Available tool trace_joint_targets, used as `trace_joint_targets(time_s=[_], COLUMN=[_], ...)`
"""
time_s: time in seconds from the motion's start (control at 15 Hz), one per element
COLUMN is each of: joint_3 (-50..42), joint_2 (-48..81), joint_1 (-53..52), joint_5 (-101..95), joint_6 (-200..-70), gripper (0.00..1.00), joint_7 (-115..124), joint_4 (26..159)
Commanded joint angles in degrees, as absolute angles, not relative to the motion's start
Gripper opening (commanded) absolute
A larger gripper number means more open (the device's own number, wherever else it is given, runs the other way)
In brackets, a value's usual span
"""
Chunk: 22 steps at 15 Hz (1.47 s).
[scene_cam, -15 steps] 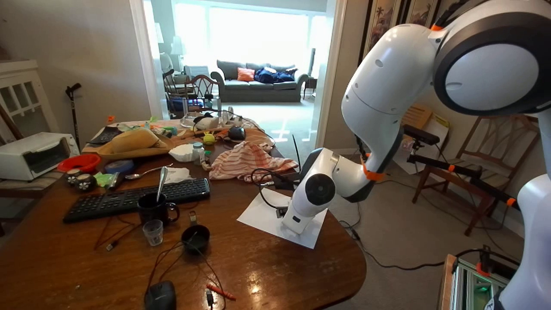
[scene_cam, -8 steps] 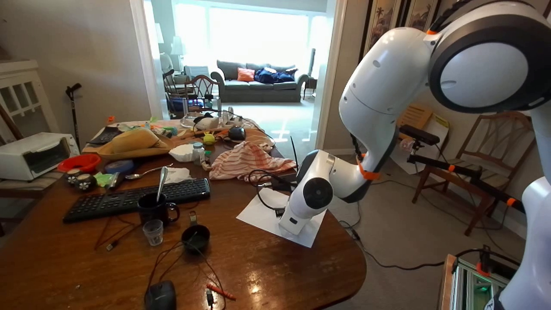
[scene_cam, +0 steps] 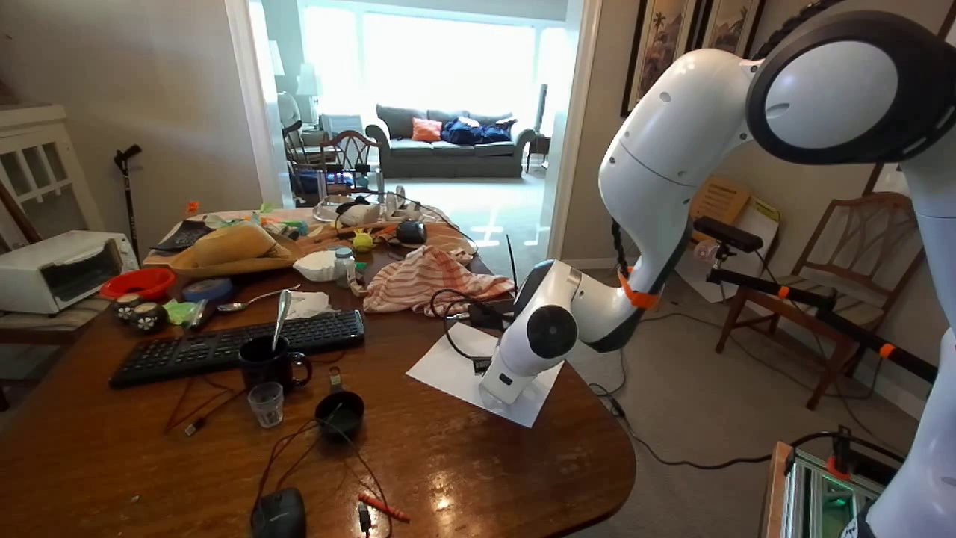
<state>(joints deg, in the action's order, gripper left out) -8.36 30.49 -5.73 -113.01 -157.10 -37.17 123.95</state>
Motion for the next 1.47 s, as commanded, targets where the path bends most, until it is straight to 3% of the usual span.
trace_joint_targets(time_s=[0.0,0.2,0.33,0.4,0.53,0.8,0.87,1.0,1.13,1.4], joint_3=[-5.06,-4.13,-3.77,-3.63,-3.43,-3.25,-3.22,-3.12,-3.06,-2.63], joint_2=[31.11,30.78,30.63,30.49,30.33,29.84,29.72,29.62,29.6,29.29], joint_1=[-2.11,-0.96,-0.54,-0.38,-0.1,0.06,0.09,0.14,0.13,0.09], joint_5=[-115.69,-116.36,-116.62,-116.71,-116.86,-117.53,-117.77,-118.13,-118.55,-119.63], joint_6=[-156.3,-156.42,-156.46,-156.47,-156.48,-156.3,-156.23,-156.17,-156.2,-156.38], gripper=[0.41,0.31,0.3,0.23,0.25,0.47,0.56,0.62,0.52,0.48], joint_7=[-36.44,-36.32,-36.25,-36.24,-36.3,-36.27,-36.25,-36.23,-36.2,-35.53], joint_4=[124.07,124.17,124.22,124.27,124.31,124.53,124.58,124.73,124.77,124.62])
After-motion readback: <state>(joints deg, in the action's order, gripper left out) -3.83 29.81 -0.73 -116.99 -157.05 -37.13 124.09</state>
